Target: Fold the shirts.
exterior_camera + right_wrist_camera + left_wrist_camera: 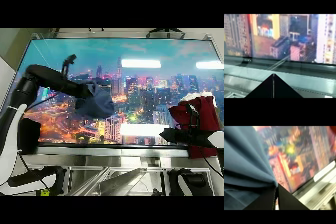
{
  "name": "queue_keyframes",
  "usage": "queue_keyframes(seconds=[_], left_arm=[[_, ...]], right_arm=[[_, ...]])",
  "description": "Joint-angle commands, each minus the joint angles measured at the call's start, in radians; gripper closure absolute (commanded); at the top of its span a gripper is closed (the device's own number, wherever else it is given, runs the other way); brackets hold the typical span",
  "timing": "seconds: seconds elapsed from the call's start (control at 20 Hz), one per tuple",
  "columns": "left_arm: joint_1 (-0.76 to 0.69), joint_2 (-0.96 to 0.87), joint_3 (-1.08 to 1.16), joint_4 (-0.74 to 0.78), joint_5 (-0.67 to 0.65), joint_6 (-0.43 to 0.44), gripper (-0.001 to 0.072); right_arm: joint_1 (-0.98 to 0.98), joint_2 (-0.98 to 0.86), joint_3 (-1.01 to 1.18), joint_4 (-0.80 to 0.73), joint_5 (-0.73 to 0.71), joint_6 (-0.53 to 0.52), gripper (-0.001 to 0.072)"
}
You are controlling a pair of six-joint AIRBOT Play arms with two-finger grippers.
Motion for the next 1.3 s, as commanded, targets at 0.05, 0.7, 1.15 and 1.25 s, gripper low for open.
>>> queue_keyframes(seconds=[0.05,0.7,1.15,1.25], left_arm=[[-0.051,0.006,-0.002,0.067,0.011,-0.016,0.0018],[0.262,0.004,-0.317,0.048,-0.029,0.038,0.0020],[0.143,-0.184,-0.365,-0.016,-0.147,0.151,0.0263],[0.138,-0.216,-0.320,-0.016,-0.140,0.151,0.0349]], right_arm=[[0.001,-0.003,0.000,0.000,-0.035,0.000,0.0339],[0.104,-0.640,0.043,0.737,-0.413,-0.769,0.0292],[0.370,-1.187,0.562,0.702,-0.421,-0.662,0.0352],[0.377,-1.218,0.624,0.642,-0.421,-0.615,0.0351]])
